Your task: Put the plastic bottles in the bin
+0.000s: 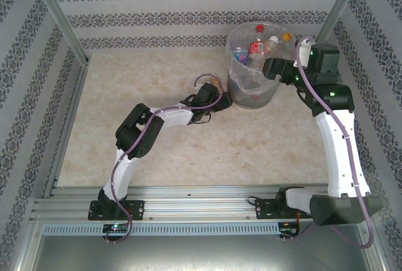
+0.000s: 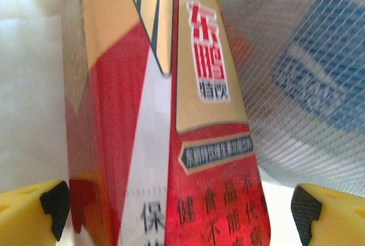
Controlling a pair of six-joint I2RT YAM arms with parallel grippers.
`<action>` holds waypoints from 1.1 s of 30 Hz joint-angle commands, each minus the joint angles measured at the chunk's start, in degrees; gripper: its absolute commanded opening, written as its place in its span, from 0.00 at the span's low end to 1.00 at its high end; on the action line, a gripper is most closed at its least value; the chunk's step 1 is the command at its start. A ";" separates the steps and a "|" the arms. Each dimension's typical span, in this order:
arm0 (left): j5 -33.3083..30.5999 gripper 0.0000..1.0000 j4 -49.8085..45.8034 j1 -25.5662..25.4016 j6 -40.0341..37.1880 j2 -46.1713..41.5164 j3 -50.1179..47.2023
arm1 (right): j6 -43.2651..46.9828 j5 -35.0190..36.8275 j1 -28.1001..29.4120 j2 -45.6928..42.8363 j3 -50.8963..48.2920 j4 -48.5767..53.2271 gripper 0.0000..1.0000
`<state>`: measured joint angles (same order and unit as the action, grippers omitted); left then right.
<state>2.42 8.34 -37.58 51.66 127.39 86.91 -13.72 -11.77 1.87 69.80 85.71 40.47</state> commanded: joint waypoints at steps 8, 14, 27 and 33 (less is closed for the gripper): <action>1.11 0.95 -4.44 1.99 -2.78 3.35 5.08 | -1.39 2.19 4.22 -5.53 -6.23 0.13 0.98; 2.41 0.81 -5.99 1.99 -4.51 3.67 5.35 | -1.04 3.43 7.37 -8.59 -8.37 2.26 0.98; 7.54 0.71 10.43 1.99 -13.04 -12.36 -18.29 | -10.22 -5.02 11.75 -14.42 -23.05 -0.90 0.97; 13.55 0.73 30.36 1.91 -14.41 -23.32 -36.43 | -19.16 -13.94 13.08 -13.13 -30.37 -11.70 0.97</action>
<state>12.03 24.80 -36.25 39.72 108.31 54.39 -27.14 -19.77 13.91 56.21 57.04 36.42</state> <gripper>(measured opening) 0.735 0.967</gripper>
